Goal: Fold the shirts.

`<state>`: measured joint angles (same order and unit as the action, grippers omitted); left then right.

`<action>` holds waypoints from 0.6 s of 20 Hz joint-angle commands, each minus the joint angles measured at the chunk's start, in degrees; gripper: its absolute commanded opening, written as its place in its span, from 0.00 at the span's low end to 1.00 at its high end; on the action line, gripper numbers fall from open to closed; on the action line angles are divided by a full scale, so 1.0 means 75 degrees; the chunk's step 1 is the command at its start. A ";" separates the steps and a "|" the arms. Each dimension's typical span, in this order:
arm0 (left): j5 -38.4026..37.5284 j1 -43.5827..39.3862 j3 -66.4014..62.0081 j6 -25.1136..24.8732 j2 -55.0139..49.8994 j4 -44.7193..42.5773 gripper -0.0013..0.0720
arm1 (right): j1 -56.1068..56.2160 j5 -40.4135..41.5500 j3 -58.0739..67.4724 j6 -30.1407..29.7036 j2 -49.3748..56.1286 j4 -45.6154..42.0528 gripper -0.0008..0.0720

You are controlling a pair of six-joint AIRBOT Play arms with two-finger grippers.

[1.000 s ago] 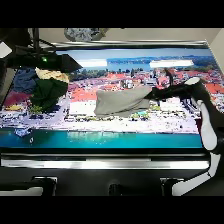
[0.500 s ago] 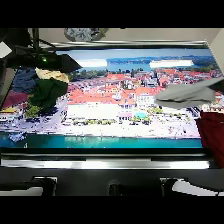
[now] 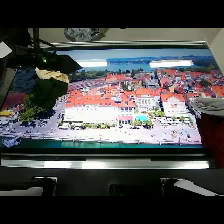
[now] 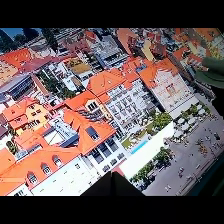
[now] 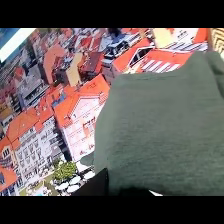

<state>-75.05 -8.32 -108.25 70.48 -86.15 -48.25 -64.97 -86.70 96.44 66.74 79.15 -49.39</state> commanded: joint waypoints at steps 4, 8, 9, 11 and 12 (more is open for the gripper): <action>0.0000 0.0003 0.0003 -0.0029 0.0000 0.0000 0.07 | -0.0959 -0.0898 0.0105 0.0099 -0.0029 -0.1314 0.07; 0.0000 0.0003 0.0003 -0.0026 0.0000 0.0000 0.07 | -0.0930 -0.1492 -0.0664 0.0047 -0.0035 -0.3847 0.07; 0.0000 0.0000 0.0003 -0.0026 0.0000 0.0000 0.07 | -0.0930 -0.1422 -0.1122 0.0044 -0.0076 -0.4202 0.07; 0.0000 0.0003 0.0003 0.0000 0.0000 0.0000 0.07 | -0.0930 -0.0921 -0.2177 0.0050 -0.0239 -0.4374 0.07; 0.0000 0.0003 0.0003 0.0000 0.0000 0.0003 0.07 | -0.0930 -0.0495 -0.2725 0.0050 -0.0315 -0.4386 0.07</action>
<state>-75.05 -8.32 -108.25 70.30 -86.15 -48.23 -71.79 -94.30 84.84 67.26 77.91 -75.99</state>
